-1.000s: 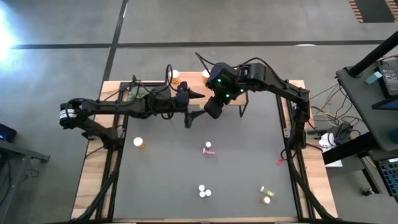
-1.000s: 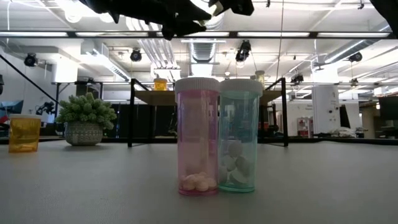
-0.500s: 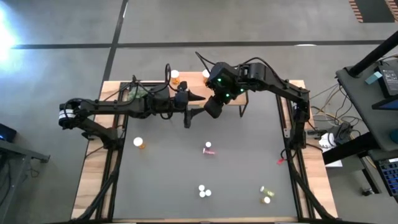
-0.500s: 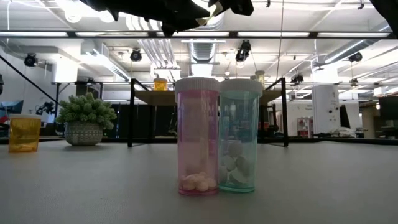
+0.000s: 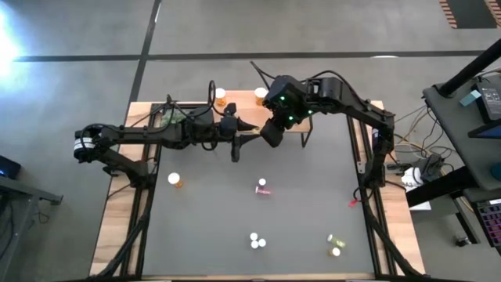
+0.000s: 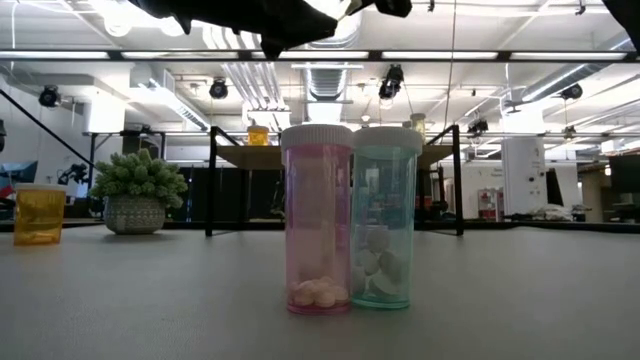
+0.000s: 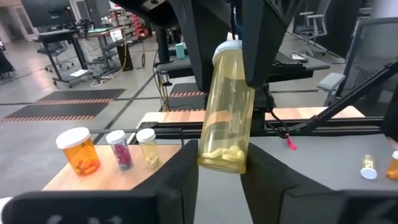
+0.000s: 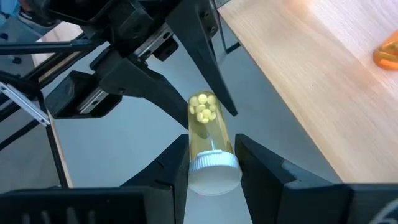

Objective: Pick and place medicine bottles onto shelf by color
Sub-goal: Put the small yellow pill bottle on the shelf

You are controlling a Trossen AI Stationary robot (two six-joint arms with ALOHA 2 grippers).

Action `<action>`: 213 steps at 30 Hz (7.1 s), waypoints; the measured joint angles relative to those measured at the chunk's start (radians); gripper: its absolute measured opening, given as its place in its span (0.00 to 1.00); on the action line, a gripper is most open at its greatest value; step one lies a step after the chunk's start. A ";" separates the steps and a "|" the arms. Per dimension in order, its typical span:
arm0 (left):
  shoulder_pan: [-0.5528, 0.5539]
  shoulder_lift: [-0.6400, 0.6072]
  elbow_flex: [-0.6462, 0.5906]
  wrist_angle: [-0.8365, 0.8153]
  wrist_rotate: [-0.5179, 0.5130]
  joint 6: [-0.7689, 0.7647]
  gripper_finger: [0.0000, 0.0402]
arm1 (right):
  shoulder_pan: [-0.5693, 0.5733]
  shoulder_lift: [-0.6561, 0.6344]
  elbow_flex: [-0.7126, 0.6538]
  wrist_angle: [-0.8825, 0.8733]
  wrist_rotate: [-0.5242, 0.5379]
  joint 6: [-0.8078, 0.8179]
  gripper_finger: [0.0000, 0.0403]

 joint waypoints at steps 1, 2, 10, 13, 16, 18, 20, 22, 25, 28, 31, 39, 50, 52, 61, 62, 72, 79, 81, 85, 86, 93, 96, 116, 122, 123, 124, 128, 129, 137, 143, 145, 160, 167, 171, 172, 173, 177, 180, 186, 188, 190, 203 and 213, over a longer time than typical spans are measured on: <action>0.000 0.000 0.000 0.002 0.001 0.000 0.20 | 0.000 -0.001 0.000 0.000 0.000 0.000 0.27; 0.000 0.000 0.000 0.003 0.002 0.000 0.19 | 0.000 -0.001 0.000 0.001 0.000 0.000 0.27; -0.001 0.000 0.000 0.003 0.003 0.000 0.21 | 0.000 -0.001 0.000 0.000 0.000 -0.013 0.29; -0.002 0.000 0.000 0.003 0.003 -0.003 0.21 | 0.000 -0.001 0.000 -0.001 0.001 -0.015 0.33; -0.004 -0.001 0.000 0.004 0.003 -0.003 0.21 | 0.000 -0.001 0.000 -0.003 0.002 -0.015 0.39; -0.005 -0.001 0.000 0.004 0.003 -0.003 0.21 | 0.000 -0.003 0.000 -0.003 0.002 -0.015 0.43; -0.005 -0.001 0.000 0.004 0.005 -0.003 0.21 | 0.000 -0.010 0.000 -0.003 0.002 -0.015 0.47; -0.005 -0.001 0.000 0.004 0.007 -0.003 0.21 | 0.000 -0.021 0.000 -0.002 0.002 -0.022 0.51; -0.005 -0.001 0.000 0.006 0.009 -0.005 0.21 | -0.001 -0.044 0.000 -0.002 0.003 -0.077 0.56; -0.005 -0.001 0.000 0.029 0.010 -0.070 0.21 | 0.000 -0.073 0.000 0.000 0.004 -0.149 0.59; -0.005 0.000 0.000 0.087 0.030 -0.115 0.21 | 0.002 -0.105 0.000 0.000 0.061 -0.187 0.60; -0.007 0.000 0.000 0.196 0.095 -0.185 0.21 | 0.027 -0.139 0.000 0.013 0.154 -0.390 0.58; -0.013 0.000 0.000 0.216 0.129 -0.187 0.21 | 0.076 -0.118 0.000 0.043 0.156 -0.594 0.59; -0.013 0.000 0.000 0.218 0.129 -0.187 0.21 | 0.085 -0.111 0.000 0.056 0.156 -0.596 0.59; -0.013 0.000 0.000 0.213 0.126 -0.187 0.21 | 0.108 -0.092 0.000 0.121 0.157 -0.606 0.58; -0.013 0.000 0.000 0.211 0.126 -0.187 0.21 | 0.108 -0.090 0.000 0.121 0.158 -0.602 0.57; -0.013 0.000 0.000 0.211 0.126 -0.186 0.21 | 0.109 -0.086 0.000 0.089 0.157 -0.538 0.43; -0.013 0.000 0.000 0.211 0.126 -0.186 0.21 | 0.109 -0.086 0.000 0.091 0.155 -0.517 0.29; -0.013 0.000 0.000 0.211 0.126 -0.186 0.21 | 0.109 -0.086 0.000 0.092 0.155 -0.504 0.26; -0.013 0.000 0.000 0.211 0.126 -0.187 0.21 | 0.109 -0.086 0.000 0.091 0.155 -0.495 0.23; -0.013 0.000 0.000 0.211 0.126 -0.187 0.21 | 0.109 -0.086 0.000 0.091 0.155 -0.489 0.23; -0.013 0.000 0.000 0.211 0.126 -0.186 0.21 | 0.109 -0.087 0.000 0.090 0.155 -0.465 0.25; -0.013 0.000 0.000 0.211 0.126 -0.186 0.22 | 0.109 -0.089 0.000 0.082 0.155 -0.448 0.25; -0.008 -0.019 0.000 0.150 0.123 -0.281 0.50 | 0.051 -0.125 0.000 -0.106 0.221 -0.334 0.25; 0.011 -0.104 0.000 -0.027 0.063 -0.315 0.50 | -0.050 -0.083 0.000 -0.156 0.220 -0.186 0.25; 0.010 -0.120 0.000 -0.055 0.050 -0.315 0.50 | -0.072 -0.071 0.000 -0.165 0.221 -0.160 0.25; 0.010 -0.136 0.000 -0.083 0.038 -0.315 0.50 | -0.095 -0.059 0.000 -0.171 0.221 -0.141 0.25; 0.010 -0.192 -0.001 -0.127 0.020 -0.316 0.50 | -0.183 -0.007 0.000 -0.174 0.210 -0.107 0.25; 0.010 -0.204 -0.001 -0.133 0.020 -0.316 0.50 | -0.203 0.008 0.000 -0.174 0.201 -0.105 0.25; 0.010 -0.272 -0.002 -0.131 0.020 -0.315 0.50 | -0.291 0.122 0.000 -0.184 0.165 -0.067 0.27; 0.010 -0.291 -0.008 -0.132 0.021 -0.315 0.50 | -0.309 0.180 0.000 -0.180 0.210 -0.068 0.26; 0.010 -0.293 -0.008 -0.133 0.021 -0.315 0.50 | -0.315 0.198 0.000 -0.179 0.217 -0.067 0.26; 0.010 -0.293 -0.010 -0.162 0.021 -0.314 0.50 | -0.356 0.263 0.000 -0.129 0.220 -0.051 0.27; 0.010 -0.293 -0.011 -0.161 0.021 -0.313 0.50 | -0.361 0.283 0.000 -0.126 0.220 -0.045 0.27; 0.010 -0.293 -0.011 -0.160 0.021 -0.313 0.50 | -0.363 0.292 0.000 -0.117 0.220 -0.046 0.28; 0.010 -0.293 -0.011 -0.159 0.021 -0.313 0.50 | -0.365 0.293 0.000 -0.111 0.220 -0.047 0.28; 0.010 -0.293 -0.011 -0.159 0.021 -0.312 0.50 | -0.367 0.295 0.000 -0.108 0.220 -0.047 0.28; 0.010 -0.293 -0.011 -0.158 0.022 -0.307 0.50 | -0.372 0.293 0.000 -0.092 0.220 -0.048 0.27; 0.010 -0.293 -0.011 -0.158 0.022 -0.306 0.50 | -0.378 0.292 0.000 -0.079 0.220 -0.048 0.27; 0.010 -0.293 -0.011 -0.159 0.022 -0.307 0.50 | -0.385 0.300 0.000 -0.080 0.219 -0.048 0.28; 0.010 -0.293 -0.011 -0.159 0.022 -0.307 0.50 | -0.385 0.303 0.000 -0.076 0.220 -0.049 0.28; 0.010 -0.293 -0.011 -0.159 0.022 -0.307 0.50 | -0.385 0.304 0.000 -0.078 0.220 -0.049 0.28; 0.010 -0.293 -0.012 -0.161 0.022 -0.308 0.50 | -0.385 0.311 0.000 -0.056 0.218 -0.061 0.33; 0.010 -0.293 -0.012 -0.161 0.022 -0.310 0.50 | -0.385 0.311 0.000 -0.034 0.218 -0.087 0.38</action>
